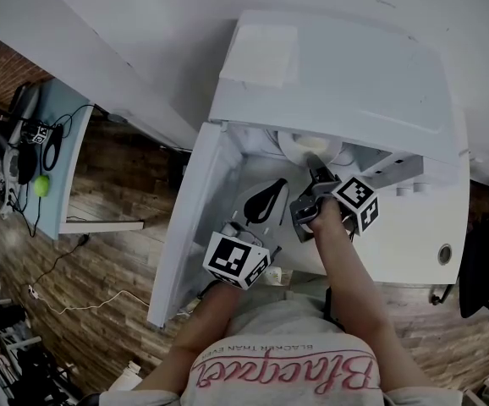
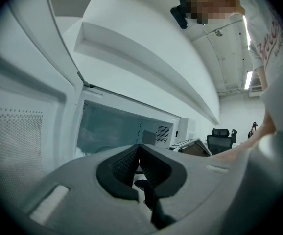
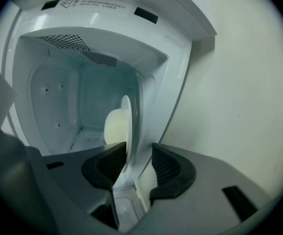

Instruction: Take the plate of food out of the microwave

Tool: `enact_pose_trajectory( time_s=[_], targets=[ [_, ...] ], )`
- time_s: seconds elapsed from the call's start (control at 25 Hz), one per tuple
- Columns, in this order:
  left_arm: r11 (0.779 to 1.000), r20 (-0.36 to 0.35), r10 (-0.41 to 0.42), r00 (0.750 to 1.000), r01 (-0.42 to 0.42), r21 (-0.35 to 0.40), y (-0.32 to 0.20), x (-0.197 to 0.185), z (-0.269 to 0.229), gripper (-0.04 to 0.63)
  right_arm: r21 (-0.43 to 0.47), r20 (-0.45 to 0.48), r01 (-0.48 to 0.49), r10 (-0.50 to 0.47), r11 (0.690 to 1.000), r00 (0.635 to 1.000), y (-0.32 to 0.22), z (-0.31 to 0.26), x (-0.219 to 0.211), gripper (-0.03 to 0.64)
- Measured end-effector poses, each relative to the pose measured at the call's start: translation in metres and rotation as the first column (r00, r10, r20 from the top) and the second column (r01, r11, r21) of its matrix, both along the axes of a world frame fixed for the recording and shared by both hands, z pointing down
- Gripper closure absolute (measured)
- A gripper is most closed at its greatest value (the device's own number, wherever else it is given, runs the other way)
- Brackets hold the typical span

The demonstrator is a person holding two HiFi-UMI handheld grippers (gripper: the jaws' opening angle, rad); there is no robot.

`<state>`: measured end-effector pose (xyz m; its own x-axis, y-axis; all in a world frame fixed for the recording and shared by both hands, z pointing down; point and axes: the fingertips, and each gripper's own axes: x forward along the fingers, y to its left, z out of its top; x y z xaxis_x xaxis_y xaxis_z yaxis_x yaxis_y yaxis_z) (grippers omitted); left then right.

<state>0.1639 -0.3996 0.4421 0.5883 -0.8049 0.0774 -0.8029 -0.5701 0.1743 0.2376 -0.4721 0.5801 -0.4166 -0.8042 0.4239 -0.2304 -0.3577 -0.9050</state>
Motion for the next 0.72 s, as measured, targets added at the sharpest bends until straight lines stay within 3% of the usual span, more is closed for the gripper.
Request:
enact_pose_trajectory(
  time_s=[0.44, 0.6, 0.72],
  targets=[
    [1.000, -0.004, -0.009, 1.000, 0.009, 0.011, 0.000, -0.002, -0.004, 0.588, -0.069, -0.025, 0.040, -0.042, 0.997, 0.999, 0.002, -0.008, 0.003, 0.496],
    [1.000, -0.005, -0.008, 1.000, 0.008, 0.012, 0.000, -0.002, -0.004, 0.588, -0.047, -0.026, 0.047, -0.048, 0.998, 0.999, 0.003, -0.015, 0.004, 0.520],
    [1.000, -0.004, -0.010, 1.000, 0.010, 0.011, 0.000, -0.002, -0.004, 0.588, -0.003, -0.053, 0.055, -0.055, 0.998, 0.997, 0.001, -0.027, 0.005, 0.585]
  ],
)
